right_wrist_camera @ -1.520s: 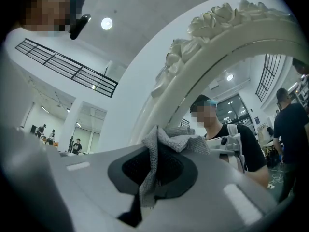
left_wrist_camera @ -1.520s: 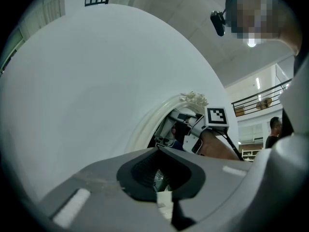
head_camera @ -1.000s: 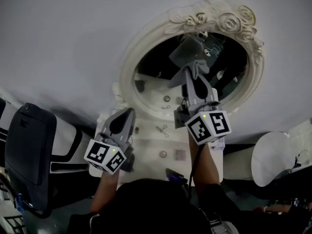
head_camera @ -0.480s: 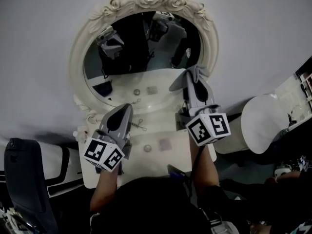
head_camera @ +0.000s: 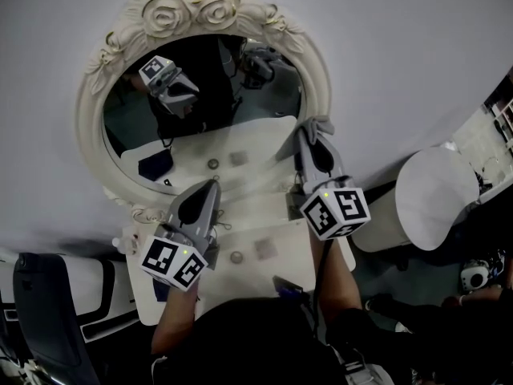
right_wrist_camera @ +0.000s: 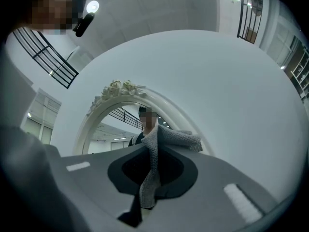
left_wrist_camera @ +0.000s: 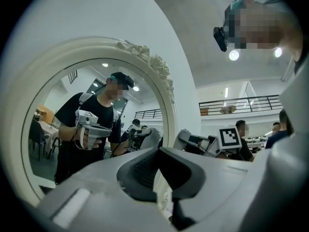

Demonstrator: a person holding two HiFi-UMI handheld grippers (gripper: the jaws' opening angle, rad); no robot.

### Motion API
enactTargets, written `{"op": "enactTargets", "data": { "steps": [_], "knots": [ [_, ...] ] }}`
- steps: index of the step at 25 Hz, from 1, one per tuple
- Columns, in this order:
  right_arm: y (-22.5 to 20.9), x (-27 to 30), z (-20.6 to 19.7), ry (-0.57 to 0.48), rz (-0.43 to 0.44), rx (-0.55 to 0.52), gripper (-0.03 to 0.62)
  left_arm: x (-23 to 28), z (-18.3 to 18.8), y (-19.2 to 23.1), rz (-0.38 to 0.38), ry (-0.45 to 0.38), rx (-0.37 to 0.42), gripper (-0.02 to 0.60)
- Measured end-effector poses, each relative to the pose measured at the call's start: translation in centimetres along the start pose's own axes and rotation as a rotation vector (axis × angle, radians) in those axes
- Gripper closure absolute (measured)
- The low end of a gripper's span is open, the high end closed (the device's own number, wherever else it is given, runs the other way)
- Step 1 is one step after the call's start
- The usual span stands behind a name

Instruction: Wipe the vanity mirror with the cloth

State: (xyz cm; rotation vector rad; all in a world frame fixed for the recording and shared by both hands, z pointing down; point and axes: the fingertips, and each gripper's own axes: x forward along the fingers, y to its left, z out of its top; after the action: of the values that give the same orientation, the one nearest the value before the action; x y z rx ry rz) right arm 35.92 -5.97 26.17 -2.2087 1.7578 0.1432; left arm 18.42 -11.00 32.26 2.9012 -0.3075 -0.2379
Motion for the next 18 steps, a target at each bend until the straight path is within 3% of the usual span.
{"op": "enactTargets", "data": {
  "steps": [9,18],
  "knots": [
    [-2.8,4.1,-1.9,0.021,0.026,0.014,0.577,2.1,0.1,2.4,0.060,0.003,0.020,0.584],
    [-2.5,6.0,-2.5,0.024,0.048,-0.003,0.576,1.7,-0.1,4.9,0.119,-0.005,0.007,0.584]
  ]
}}
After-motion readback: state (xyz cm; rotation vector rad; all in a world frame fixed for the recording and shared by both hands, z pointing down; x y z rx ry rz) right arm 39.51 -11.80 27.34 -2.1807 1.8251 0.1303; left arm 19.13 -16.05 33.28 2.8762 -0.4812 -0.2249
